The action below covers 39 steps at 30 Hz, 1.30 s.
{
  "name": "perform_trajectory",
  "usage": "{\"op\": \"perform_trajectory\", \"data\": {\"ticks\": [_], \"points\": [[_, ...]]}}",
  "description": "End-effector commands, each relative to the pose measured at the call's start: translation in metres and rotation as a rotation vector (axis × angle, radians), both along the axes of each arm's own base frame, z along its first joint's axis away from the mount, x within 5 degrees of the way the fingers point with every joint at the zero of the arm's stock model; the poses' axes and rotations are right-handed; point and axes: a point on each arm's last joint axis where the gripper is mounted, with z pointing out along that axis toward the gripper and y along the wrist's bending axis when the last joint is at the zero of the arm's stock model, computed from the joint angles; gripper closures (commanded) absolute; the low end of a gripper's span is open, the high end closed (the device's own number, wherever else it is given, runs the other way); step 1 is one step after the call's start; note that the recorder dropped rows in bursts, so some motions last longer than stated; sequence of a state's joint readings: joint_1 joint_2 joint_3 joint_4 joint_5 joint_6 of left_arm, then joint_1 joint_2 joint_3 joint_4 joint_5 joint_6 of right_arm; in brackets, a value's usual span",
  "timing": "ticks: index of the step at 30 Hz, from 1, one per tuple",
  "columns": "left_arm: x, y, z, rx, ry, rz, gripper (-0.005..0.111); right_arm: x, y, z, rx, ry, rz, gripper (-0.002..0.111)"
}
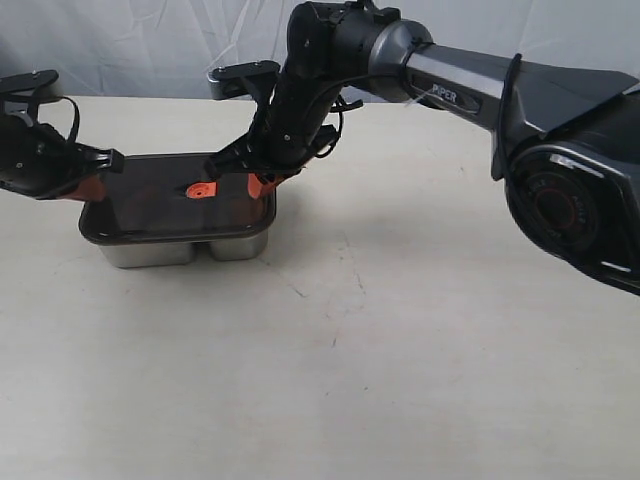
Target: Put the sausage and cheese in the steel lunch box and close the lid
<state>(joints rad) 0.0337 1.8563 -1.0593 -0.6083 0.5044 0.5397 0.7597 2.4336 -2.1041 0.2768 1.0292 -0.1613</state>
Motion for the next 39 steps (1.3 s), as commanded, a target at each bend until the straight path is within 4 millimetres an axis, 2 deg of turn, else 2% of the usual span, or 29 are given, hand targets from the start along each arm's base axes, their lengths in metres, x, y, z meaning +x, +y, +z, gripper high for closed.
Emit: {"op": "perform_trajectory", "data": {"ticks": [1, 4, 8, 13, 18, 22, 25, 27, 30, 32, 34, 36, 39], "points": [[-0.009, 0.001, -0.023, 0.015, 0.102, -0.038, 0.107, -0.012, -0.005, -0.038, -0.116, 0.120, 0.036, 0.109], [-0.009, 0.001, -0.010, 0.012, 0.068, -0.037, 0.107, -0.009, -0.004, -0.014, -0.071, 0.058, 0.030, 0.109], [-0.010, 0.000, 0.019, 0.015, -0.014, -0.041, 0.107, -0.006, -0.006, 0.025, -0.019, -0.054, 0.026, 0.109], [-0.020, 0.000, 0.071, 0.027, -0.167, -0.042, 0.107, -0.006, -0.016, 0.071, 0.006, -0.158, 0.023, 0.109], [-0.046, 0.000, 0.131, 0.076, -0.376, -0.083, 0.107, -0.001, -0.046, 0.123, 0.087, -0.187, -0.031, 0.109], [-0.085, -0.001, 0.171, 0.096, -0.532, -0.070, 0.107, -0.001, -0.074, 0.154, 0.158, -0.175, -0.047, 0.109], [-0.117, 0.001, 0.182, 0.117, -0.631, -0.037, 0.107, -0.013, -0.091, 0.162, 0.207, -0.169, -0.031, 0.109], [-0.133, 0.001, 0.181, 0.126, -0.665, -0.022, 0.107, -0.024, -0.100, 0.159, 0.208, -0.173, -0.031, 0.109], [-0.159, 0.000, 0.179, 0.128, -0.687, -0.029, 0.107, -0.045, -0.117, 0.151, 0.212, -0.190, -0.073, 0.109], [-0.175, -0.001, 0.172, 0.132, -0.688, -0.037, 0.107, -0.071, -0.138, 0.144, 0.247, -0.226, -0.135, 0.109], [-0.185, -0.001, 0.170, 0.137, -0.701, -0.039, 0.107, -0.100, -0.161, 0.140, 0.296, -0.285, -0.200, 0.109], [-0.188, -0.001, 0.175, 0.144, -0.731, -0.032, 0.107, -0.119, -0.180, 0.137, 0.337, -0.375, -0.255, 0.109], [-0.189, -0.001, 0.175, 0.144, -0.734, -0.032, 0.107, -0.130, -0.192, 0.132, 0.354, -0.420, -0.291, 0.109]]}}
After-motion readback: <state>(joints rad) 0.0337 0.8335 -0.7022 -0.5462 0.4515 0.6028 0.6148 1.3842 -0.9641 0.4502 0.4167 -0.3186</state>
